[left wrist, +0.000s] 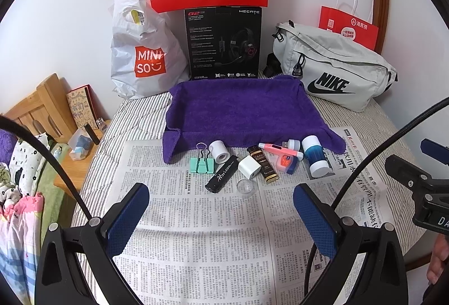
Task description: Organize rigid objects
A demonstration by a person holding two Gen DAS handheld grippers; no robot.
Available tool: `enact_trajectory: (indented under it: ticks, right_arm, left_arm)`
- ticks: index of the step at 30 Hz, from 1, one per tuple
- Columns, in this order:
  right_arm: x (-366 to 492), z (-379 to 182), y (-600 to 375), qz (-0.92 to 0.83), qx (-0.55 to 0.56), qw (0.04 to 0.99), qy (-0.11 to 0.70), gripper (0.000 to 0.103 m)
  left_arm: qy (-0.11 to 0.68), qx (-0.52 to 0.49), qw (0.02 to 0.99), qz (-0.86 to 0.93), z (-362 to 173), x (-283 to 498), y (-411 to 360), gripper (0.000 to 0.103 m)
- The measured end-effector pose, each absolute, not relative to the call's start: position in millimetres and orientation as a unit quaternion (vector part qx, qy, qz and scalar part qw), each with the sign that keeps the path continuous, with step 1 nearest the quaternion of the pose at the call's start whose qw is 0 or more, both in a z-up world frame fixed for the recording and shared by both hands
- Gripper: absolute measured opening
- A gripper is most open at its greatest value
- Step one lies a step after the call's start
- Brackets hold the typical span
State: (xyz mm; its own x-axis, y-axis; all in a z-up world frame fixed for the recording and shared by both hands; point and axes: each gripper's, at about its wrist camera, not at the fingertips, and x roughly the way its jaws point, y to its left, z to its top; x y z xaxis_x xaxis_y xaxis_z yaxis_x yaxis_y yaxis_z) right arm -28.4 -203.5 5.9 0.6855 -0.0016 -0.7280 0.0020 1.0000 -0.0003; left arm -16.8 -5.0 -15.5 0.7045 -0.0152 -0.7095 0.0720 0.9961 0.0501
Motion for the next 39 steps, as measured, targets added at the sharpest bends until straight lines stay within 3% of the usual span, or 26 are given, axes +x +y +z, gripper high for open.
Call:
enact_trajectory:
  ticks: [13, 25, 39]
  right_arm:
    - [-18, -1, -210, 0.012, 0.024, 0.916, 0.4, 0.103]
    - [5, -25, -215, 0.012, 0.019, 0.903, 0.429, 0.103]
    - [41, -67, -212, 0.011, 0.017, 0.88, 0.474, 0.103]
  left_arm:
    - [0.394, 0.04, 0.918, -0.008, -29, 6, 11, 0.103]
    - [0.452, 0.035, 0.891, -0.009, -100, 75, 38, 0.102]
    - [0.48, 0.031, 0.877, -0.014, -140, 125, 49, 0.098]
